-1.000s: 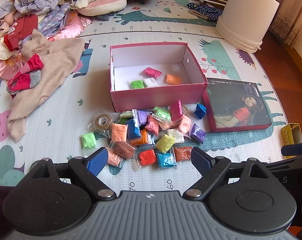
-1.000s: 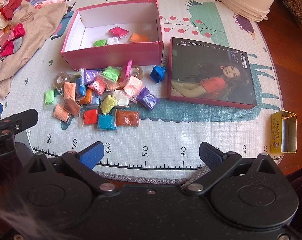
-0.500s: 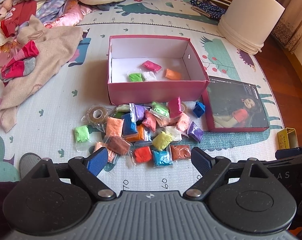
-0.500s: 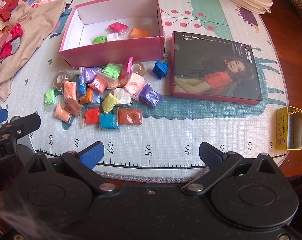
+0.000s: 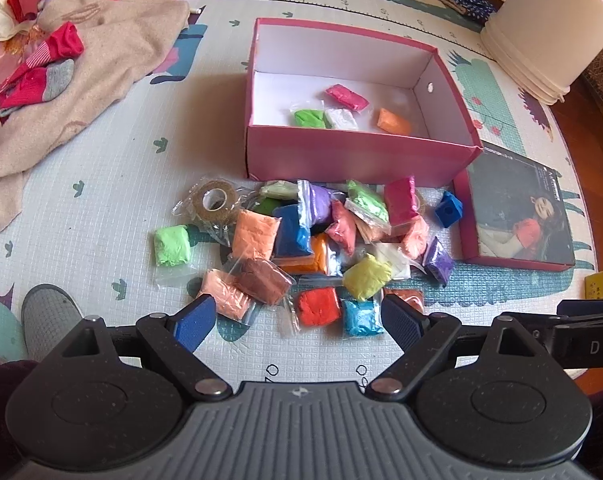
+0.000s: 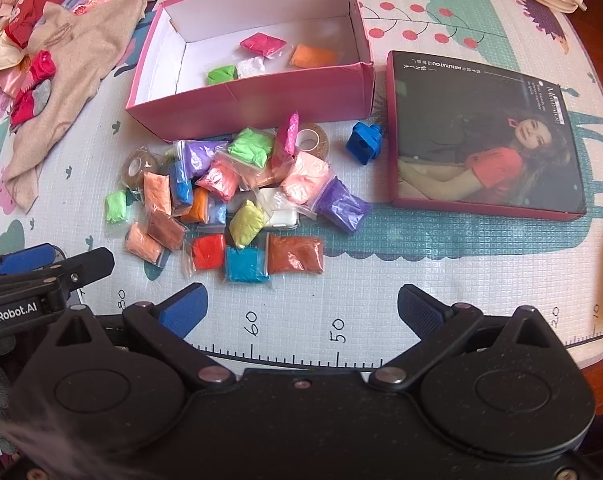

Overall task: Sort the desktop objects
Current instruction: 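Move the left tool down to the brown clay bag and close on it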

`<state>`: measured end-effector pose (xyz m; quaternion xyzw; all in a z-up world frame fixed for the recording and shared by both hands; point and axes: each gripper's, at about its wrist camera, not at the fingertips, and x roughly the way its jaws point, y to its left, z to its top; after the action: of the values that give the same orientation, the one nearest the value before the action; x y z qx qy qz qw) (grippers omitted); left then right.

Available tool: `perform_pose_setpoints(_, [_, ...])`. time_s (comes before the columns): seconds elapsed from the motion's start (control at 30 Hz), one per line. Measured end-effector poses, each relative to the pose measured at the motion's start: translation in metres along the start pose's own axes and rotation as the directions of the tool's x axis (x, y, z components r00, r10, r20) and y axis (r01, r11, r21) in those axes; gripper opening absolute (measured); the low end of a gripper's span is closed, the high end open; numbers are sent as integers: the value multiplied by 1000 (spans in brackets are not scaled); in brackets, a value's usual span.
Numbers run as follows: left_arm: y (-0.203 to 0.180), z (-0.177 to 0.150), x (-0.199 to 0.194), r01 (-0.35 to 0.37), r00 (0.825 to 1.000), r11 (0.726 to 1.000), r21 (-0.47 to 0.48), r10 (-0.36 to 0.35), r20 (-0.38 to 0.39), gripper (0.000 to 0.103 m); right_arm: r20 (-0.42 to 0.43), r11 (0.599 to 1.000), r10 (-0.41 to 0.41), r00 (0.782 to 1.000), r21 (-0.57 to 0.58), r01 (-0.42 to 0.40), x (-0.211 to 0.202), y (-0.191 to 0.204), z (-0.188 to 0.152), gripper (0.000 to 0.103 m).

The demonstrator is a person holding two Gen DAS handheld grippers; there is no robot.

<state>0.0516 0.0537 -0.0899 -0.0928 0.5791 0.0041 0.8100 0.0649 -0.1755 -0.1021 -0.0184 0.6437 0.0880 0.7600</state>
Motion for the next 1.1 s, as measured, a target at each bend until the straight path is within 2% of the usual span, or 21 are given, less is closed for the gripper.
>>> perform_pose_setpoints(0.17, [28,2,23,5,1000,998,-62,-6,-14,90,-12,1000,24,1000,-13,-24,21,2,7,102])
perform_pose_setpoints(0.27, [35,-2,34,-7,1000,999,-52,6,-24,90,-19,999,38,999,-21,-38,34,3,12,102])
perform_pose_setpoints(0.67, [29,-7,83,-29,999,994,109,32,-24,90,-44,993,116,992,28,-115,74,5,2,102])
perform_pose_setpoints(0.77, [18,-8,93,-37,999,983,182,40,-13,90,-53,990,139,989,9,-138,78,0,27,102])
perform_pose_setpoints(0.93, [5,-12,109,-74,997,961,266,77,-2,89,-94,988,149,984,-35,-152,92,11,23,102])
perform_pose_setpoints(1.1, [-5,-14,123,-107,993,935,338,116,-4,86,-125,985,166,978,-28,-171,101,14,22,102])
